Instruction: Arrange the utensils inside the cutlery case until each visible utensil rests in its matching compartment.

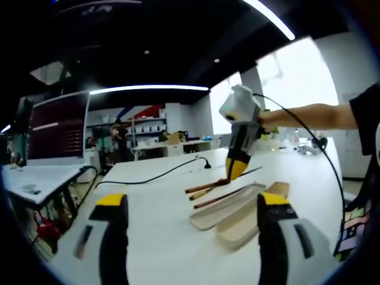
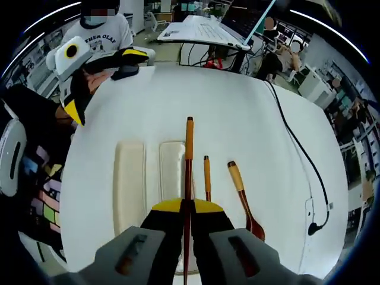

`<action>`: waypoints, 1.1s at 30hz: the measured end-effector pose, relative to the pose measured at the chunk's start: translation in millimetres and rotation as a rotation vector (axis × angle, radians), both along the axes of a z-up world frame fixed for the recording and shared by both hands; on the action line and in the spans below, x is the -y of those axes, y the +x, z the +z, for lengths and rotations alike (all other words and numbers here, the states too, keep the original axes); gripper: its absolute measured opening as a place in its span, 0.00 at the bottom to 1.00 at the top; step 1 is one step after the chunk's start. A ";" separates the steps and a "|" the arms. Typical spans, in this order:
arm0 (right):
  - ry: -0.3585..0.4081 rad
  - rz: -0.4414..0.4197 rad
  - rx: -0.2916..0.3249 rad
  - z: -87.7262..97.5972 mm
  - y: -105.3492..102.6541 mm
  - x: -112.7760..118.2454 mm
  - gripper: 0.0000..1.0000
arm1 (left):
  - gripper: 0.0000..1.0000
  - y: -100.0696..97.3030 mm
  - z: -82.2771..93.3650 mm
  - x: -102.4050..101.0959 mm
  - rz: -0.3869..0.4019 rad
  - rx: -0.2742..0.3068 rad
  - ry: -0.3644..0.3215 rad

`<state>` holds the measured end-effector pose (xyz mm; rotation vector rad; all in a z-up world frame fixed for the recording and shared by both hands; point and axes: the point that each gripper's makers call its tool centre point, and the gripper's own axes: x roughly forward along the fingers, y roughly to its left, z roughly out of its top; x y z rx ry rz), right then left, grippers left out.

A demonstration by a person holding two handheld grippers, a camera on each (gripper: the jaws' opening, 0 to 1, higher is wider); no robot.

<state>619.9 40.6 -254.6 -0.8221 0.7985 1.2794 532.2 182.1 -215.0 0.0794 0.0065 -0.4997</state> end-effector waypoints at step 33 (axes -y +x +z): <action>0.011 0.162 -0.021 -41.1 -101.0 0.8 0.02 | 0.95 8.7 -7.0 -9.1 0.011 -0.018 -0.013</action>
